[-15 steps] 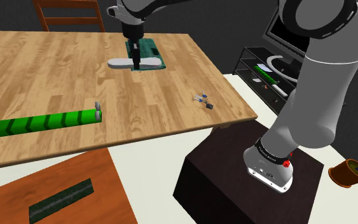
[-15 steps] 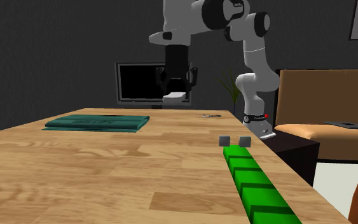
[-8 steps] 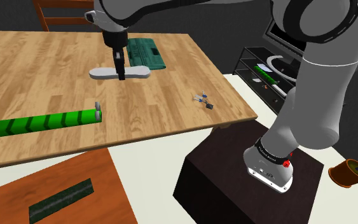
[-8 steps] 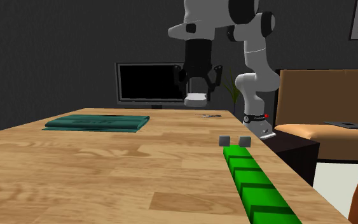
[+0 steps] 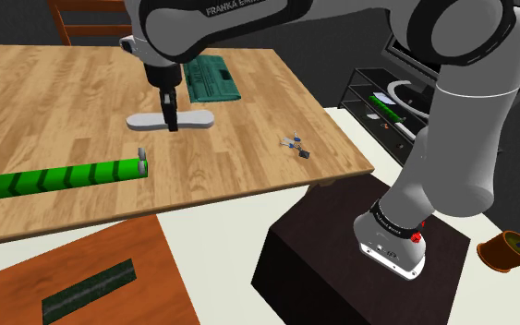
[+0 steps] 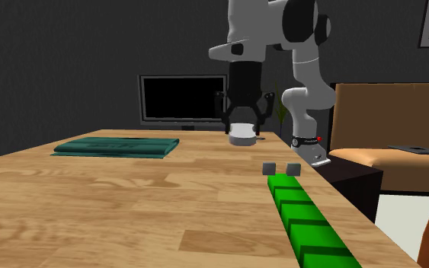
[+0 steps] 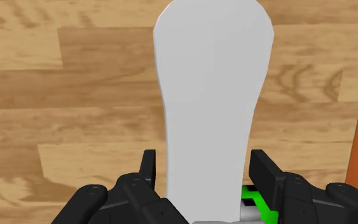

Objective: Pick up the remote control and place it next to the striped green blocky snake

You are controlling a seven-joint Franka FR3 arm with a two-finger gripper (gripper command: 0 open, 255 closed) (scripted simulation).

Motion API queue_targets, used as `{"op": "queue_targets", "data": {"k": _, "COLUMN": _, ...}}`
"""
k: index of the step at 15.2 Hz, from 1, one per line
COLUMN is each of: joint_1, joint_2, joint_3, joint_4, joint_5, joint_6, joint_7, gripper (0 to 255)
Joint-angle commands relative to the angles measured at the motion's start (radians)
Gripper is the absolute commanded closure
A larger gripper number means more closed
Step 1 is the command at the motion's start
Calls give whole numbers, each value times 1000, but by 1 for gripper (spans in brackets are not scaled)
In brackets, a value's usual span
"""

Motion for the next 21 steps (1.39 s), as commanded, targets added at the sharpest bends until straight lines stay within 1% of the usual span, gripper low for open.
{"op": "queue_targets", "data": {"k": 1, "joint_1": 0, "joint_2": 6, "joint_3": 0, "joint_4": -15, "joint_5": -1, "joint_6": 22, "joint_7": 2, "gripper": 255}}
{"op": "queue_targets", "data": {"k": 13, "joint_1": 2, "joint_2": 64, "joint_3": -5, "joint_4": -101, "joint_5": -12, "joint_6": 166, "joint_7": 11, "gripper": 255}}
{"op": "queue_targets", "data": {"k": 21, "joint_1": 2, "joint_2": 64, "joint_3": -5, "joint_4": -101, "joint_5": -12, "joint_6": 166, "joint_7": 11, "gripper": 255}}
